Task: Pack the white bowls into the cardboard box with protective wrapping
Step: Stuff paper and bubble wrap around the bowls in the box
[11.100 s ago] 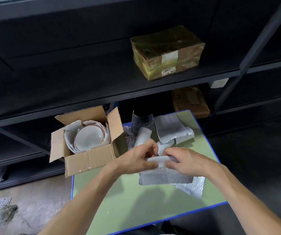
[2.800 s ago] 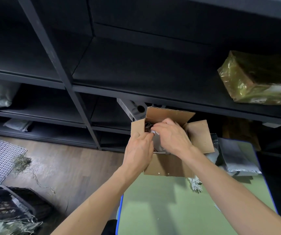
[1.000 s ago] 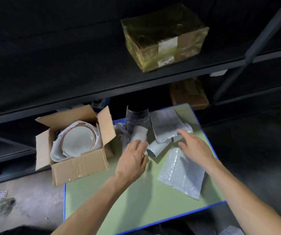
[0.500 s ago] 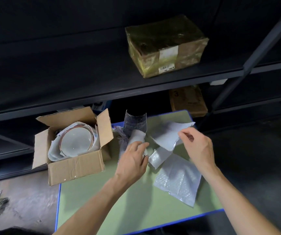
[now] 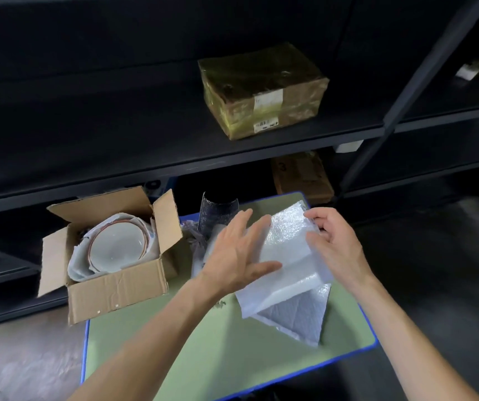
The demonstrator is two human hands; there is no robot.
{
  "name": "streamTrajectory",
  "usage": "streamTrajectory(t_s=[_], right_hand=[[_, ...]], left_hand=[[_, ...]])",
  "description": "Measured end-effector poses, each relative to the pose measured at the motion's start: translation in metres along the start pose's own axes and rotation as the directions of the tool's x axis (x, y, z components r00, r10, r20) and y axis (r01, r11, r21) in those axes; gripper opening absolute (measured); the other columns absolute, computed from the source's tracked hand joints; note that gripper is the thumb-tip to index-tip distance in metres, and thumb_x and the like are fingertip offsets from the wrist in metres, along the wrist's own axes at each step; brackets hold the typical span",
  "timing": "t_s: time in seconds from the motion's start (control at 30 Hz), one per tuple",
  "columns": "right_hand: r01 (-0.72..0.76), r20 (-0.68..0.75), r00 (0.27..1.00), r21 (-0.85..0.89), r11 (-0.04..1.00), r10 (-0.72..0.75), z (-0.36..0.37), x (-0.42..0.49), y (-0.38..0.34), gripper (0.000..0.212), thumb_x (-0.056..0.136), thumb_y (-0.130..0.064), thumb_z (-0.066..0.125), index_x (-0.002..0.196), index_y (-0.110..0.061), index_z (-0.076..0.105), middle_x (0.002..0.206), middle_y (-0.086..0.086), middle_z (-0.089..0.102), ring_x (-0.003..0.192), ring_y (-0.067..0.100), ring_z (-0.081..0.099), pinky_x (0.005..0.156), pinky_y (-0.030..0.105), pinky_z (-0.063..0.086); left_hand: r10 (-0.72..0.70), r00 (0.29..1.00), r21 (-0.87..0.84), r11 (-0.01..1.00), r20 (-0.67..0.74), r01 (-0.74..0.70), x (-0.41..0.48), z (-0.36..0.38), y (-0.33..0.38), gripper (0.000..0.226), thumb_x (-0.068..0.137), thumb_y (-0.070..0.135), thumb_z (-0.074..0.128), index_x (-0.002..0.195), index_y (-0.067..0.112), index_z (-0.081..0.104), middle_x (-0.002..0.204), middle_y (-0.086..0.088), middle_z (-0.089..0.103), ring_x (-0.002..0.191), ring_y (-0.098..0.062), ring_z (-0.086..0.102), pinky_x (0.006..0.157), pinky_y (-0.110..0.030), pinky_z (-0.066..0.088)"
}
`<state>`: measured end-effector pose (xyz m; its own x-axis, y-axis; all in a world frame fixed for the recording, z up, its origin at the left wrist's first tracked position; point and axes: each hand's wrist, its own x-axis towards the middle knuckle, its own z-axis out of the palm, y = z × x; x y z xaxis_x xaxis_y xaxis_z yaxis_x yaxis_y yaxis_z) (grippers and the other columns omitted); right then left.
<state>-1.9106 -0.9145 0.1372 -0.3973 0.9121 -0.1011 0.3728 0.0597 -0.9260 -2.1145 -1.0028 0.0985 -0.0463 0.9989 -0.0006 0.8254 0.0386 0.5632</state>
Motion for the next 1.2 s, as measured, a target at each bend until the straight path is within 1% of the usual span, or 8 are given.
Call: streamTrajectory(t_s=[0.1, 0.3, 0.43, 0.57, 0.73, 0.93, 1.07, 1.2], right_hand=[[0.024, 0.033, 0.999, 0.024, 0.999, -0.025, 0.003, -0.002, -0.006, 0.037, 0.091, -0.004, 0.059, 0.113, -0.033, 0.063, 0.108, -0.011, 0.065, 0.08, 0.003, 0.054, 0.078, 0.019, 0.043], [0.065, 0.1, 0.993, -0.002, 0.998, -0.065, 0.014, -0.002, -0.014, 0.035, 0.094, -0.007, 0.059, 0.116, -0.034, 0.064, 0.108, -0.019, 0.067, 0.086, 0.0, 0.06, 0.076, 0.01, 0.044], [0.192, 0.23, 0.963, -0.23, 0.954, -0.139, 0.022, 0.002, -0.014, 0.045, 0.09, -0.019, 0.067, 0.127, -0.044, 0.058, 0.127, -0.022, 0.047, 0.117, 0.001, 0.05, 0.096, 0.017, 0.044], [0.437, 0.418, 0.874, -0.46, 0.773, -0.246, 0.034, 0.007, -0.027, 0.047, 0.086, -0.047, 0.069, 0.131, -0.04, 0.057, 0.145, -0.022, 0.035, 0.134, 0.002, 0.03, 0.109, 0.02, 0.028], [0.392, 0.438, 0.886, -0.536, 0.747, -0.151, 0.05, 0.005, -0.041, 0.028, 0.094, -0.049, 0.057, 0.121, -0.041, 0.055, 0.108, -0.017, 0.065, 0.105, 0.006, 0.054, 0.088, 0.033, 0.046], [0.366, 0.514, 0.857, -0.552, 0.749, -0.041, 0.047, 0.011, -0.035, 0.008, 0.101, -0.039, 0.047, 0.104, -0.036, 0.053, 0.1, -0.013, 0.056, 0.094, 0.012, 0.055, 0.084, 0.038, 0.047], [0.382, 0.602, 0.794, -0.604, 0.699, 0.086, 0.045, 0.007, -0.038, 0.015, 0.096, -0.046, 0.053, 0.091, -0.038, 0.041, 0.09, -0.014, 0.047, 0.094, 0.019, 0.05, 0.075, 0.035, 0.04], [0.373, 0.627, 0.772, -0.579, 0.725, 0.104, 0.043, 0.001, -0.042, 0.028, 0.084, -0.047, 0.064, 0.099, -0.037, 0.043, 0.088, -0.014, 0.054, 0.09, 0.016, 0.053, 0.074, 0.037, 0.046]], left_hand=[[0.061, 0.997, 0.075, 0.995, 0.056, -0.065, 0.0, -0.005, 0.005, 0.105, 0.074, 0.081, 0.053, 0.156, 0.026, 0.015, 0.151, -0.004, 0.035, 0.14, -0.022, 0.029, 0.112, -0.043, 0.026], [-0.001, 1.0, -0.031, 1.0, 0.022, 0.001, -0.017, -0.012, 0.004, 0.081, 0.084, 0.043, 0.072, 0.149, 0.022, 0.029, 0.118, -0.005, 0.052, 0.108, -0.025, 0.051, 0.092, -0.041, 0.043], [0.007, 1.0, -0.035, 0.999, 0.014, -0.007, -0.023, -0.021, -0.006, 0.059, 0.088, 0.038, 0.067, 0.139, 0.023, 0.042, 0.118, -0.003, 0.057, 0.106, -0.025, 0.056, 0.087, -0.044, 0.047], [0.05, 0.999, 0.055, 0.997, 0.013, -0.051, -0.025, -0.025, -0.012, 0.042, 0.09, 0.036, 0.067, 0.124, 0.018, 0.051, 0.107, -0.003, 0.064, 0.093, -0.028, 0.063, 0.075, -0.045, 0.05], [0.112, 0.994, 0.04, 0.993, 0.0, -0.112, -0.029, -0.029, -0.014, 0.039, 0.091, 0.038, 0.064, 0.118, 0.013, 0.052, 0.1, -0.005, 0.064, 0.086, -0.03, 0.061, 0.069, -0.047, 0.048], [0.143, 0.987, 0.228, 0.966, -0.074, -0.122, -0.037, -0.03, -0.019, 0.018, 0.099, 0.021, 0.05, 0.111, 0.009, 0.054, 0.096, -0.006, 0.052, 0.08, -0.029, 0.051, 0.069, -0.048, 0.047], [0.115, 0.992, 0.191, 0.974, 0.044, -0.122, -0.042, -0.03, -0.016, 0.039, 0.1, 0.042, 0.031, 0.11, 0.009, 0.049, 0.094, -0.005, 0.05, 0.076, -0.03, 0.054, 0.065, -0.048, 0.046], [0.092, 0.987, 0.243, 0.962, 0.131, -0.122, -0.044, -0.033, -0.011, 0.041, 0.094, 0.046, 0.059, 0.111, 0.011, 0.043, 0.083, -0.002, 0.057, 0.068, -0.029, 0.052, 0.057, -0.04, 0.037]])
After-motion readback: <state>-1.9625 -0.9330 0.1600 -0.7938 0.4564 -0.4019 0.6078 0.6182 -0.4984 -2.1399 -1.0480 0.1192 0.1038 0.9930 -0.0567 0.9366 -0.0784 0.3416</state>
